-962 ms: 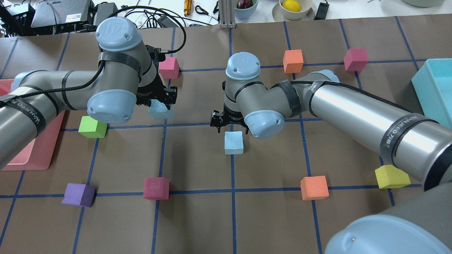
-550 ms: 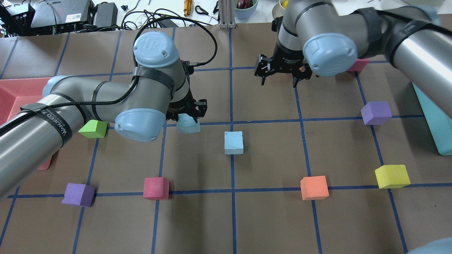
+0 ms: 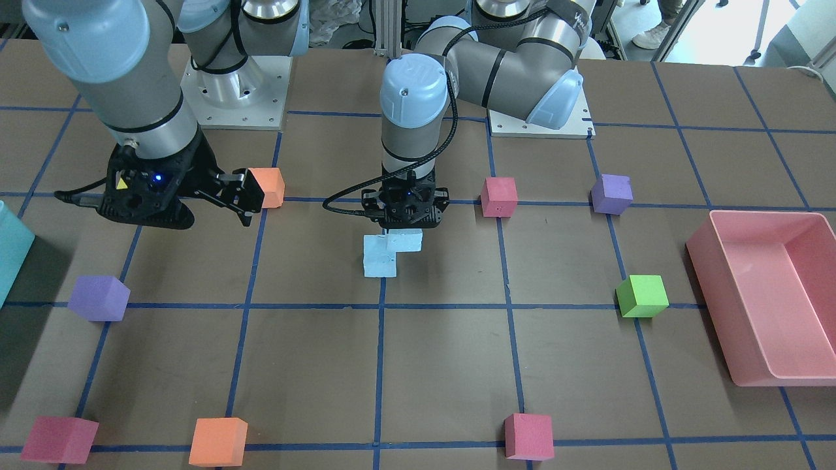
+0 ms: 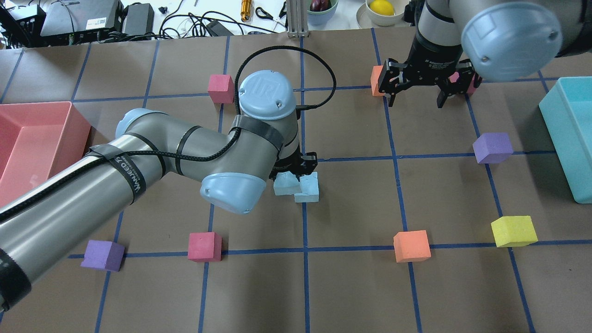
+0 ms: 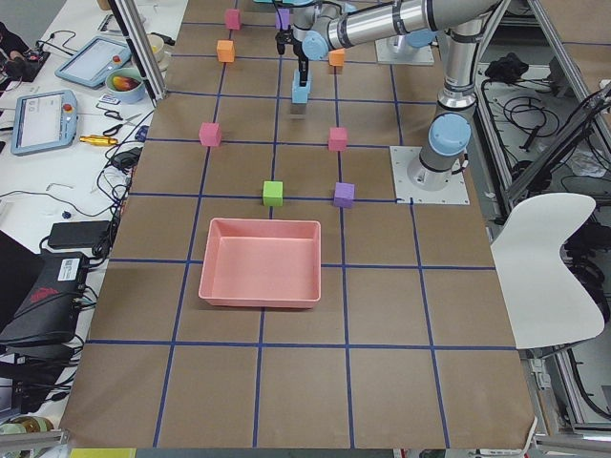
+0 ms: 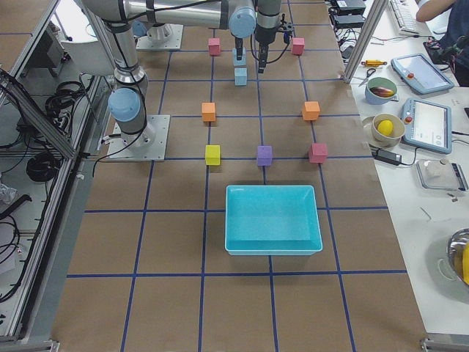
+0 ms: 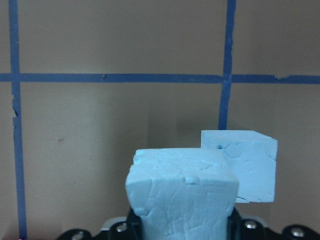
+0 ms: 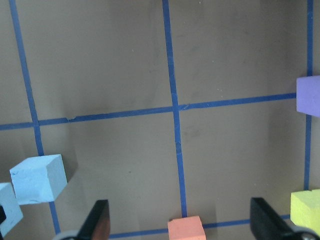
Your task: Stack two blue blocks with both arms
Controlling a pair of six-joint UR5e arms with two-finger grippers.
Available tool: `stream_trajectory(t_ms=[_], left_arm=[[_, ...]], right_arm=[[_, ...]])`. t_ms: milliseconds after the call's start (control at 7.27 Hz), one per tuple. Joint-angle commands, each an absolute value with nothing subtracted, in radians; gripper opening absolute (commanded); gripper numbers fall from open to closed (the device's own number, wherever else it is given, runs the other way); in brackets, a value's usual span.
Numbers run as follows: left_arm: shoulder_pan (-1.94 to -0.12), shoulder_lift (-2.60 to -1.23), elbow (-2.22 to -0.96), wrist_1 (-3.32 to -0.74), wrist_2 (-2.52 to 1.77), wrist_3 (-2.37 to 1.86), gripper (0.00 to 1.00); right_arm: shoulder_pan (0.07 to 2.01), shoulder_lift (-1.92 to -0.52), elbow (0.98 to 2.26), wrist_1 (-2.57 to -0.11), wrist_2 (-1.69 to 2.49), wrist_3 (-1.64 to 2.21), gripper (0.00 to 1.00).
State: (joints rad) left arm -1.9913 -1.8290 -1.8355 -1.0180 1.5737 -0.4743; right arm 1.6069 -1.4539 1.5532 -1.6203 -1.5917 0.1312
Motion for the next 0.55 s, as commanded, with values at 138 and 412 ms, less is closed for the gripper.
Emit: stream_trajectory(t_ms=[138, 412], left_arm=[[-2.017, -1.870, -1.787, -1.000, 1.574, -0.514, 0.00], [-2.017, -1.891, -1.787, -0.991, 1.575, -0.517, 0.00]], right_arm=[[1.531, -1.486, 1.559, -1.545, -1.594, 0.017, 1.00], [1.539, -1.497, 1.517, -1.554, -1.572, 0.034, 1.00]])
